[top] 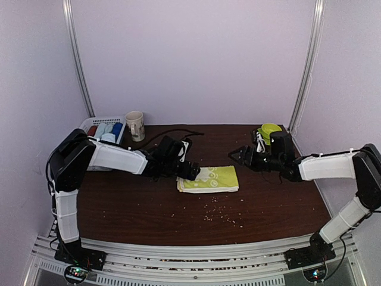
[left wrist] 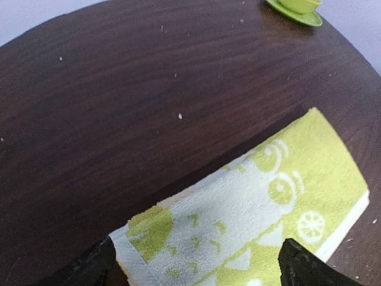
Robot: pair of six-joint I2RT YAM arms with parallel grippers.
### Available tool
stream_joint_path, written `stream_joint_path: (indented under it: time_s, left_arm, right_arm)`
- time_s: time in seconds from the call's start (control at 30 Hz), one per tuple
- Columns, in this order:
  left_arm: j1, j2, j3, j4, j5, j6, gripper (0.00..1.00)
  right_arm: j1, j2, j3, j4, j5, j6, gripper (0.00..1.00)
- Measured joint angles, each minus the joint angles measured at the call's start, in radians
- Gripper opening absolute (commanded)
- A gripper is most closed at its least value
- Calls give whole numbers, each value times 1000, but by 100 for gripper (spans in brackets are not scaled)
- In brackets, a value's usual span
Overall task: Roll the towels
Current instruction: Smooth out the towel at the center of the board, then rotate the towel at the center of the board.
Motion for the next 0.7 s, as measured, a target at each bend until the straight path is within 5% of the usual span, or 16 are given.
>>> stream_joint_path:
  time_s: [0.27, 0.5, 0.7]
  left_arm:
    - [-68, -140, -19, -10, -5, 14, 98]
    - [-213, -146, -140, 26, 29, -20, 98]
    - [-227, -130, -249, 70, 65, -90, 98]
  right_arm:
    - [-1, -55, 148, -214, 187, -166, 100]
    - [-1, 139, 280, -362, 333, -247, 100]
    - [21, 276, 411, -473, 503, -327, 100]
